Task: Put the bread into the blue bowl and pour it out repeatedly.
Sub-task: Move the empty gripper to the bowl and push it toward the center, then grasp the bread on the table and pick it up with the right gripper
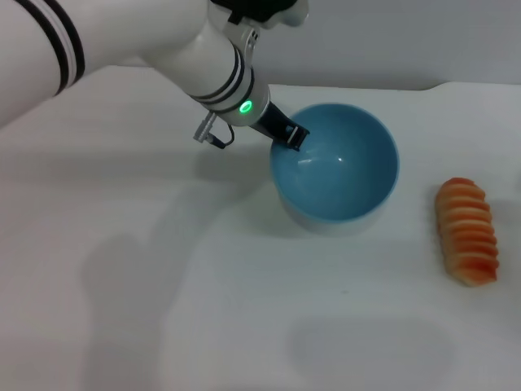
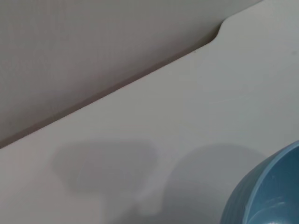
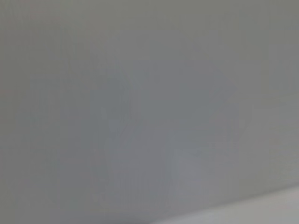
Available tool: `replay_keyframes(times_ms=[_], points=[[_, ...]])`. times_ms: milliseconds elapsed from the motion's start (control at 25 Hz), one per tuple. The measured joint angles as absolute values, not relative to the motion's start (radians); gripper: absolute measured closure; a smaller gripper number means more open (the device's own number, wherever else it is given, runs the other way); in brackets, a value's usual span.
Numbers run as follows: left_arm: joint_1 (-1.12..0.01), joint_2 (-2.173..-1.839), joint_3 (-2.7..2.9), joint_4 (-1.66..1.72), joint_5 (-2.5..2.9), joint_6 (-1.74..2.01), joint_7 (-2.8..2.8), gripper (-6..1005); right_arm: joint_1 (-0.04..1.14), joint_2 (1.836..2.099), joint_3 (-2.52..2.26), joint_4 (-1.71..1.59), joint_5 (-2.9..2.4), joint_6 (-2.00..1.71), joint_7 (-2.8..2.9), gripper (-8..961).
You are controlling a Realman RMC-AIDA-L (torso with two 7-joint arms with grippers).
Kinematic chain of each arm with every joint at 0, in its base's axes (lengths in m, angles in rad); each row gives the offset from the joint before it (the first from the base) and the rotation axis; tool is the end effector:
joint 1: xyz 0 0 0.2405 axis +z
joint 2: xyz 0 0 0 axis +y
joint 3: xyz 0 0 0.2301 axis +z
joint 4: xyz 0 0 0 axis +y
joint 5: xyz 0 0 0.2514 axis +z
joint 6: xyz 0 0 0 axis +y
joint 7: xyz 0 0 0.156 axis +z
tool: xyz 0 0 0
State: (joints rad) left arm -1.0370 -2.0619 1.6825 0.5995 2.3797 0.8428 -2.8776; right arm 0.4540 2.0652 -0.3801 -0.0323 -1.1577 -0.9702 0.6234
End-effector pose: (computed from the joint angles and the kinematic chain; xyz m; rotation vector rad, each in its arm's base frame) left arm -0.1292 0.4566 -0.1120 -2.3917 -1.0359 0.2692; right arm 0.3971 0.3414 -0.0163 -1.5608 0.9889 0.6656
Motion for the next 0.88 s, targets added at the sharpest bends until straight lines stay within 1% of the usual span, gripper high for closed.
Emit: replay_keyframes(times_ms=[120,400,640,760,880], points=[[-1.044,-2.062,1.656,0.598,2.407,0.862,-2.878,1000,0.481,2.066,-0.402,-0.144,-1.362,-0.892,0.833,250],[-1.031,-2.062,1.613,0.591,2.428,0.835,-2.878,1000,0.481,2.073,-0.605,-0.515,-1.778,-0.910,1.559,262],[-1.017,-2.059,1.597,0.584,2.428,0.817,-2.877,999,0.475,2.071,-0.638,-0.768,-2.102,-1.018,2.011,273],[-1.014,-2.059,1.588,0.584,2.428,0.811,-2.877,999,0.498,2.068,-0.636,-0.880,-2.340,-1.098,2.247,279],[-1.016,-2.059,1.588,0.580,2.429,0.803,-2.877,999,0.520,2.067,-0.636,-0.916,-2.516,-1.133,2.389,284]])
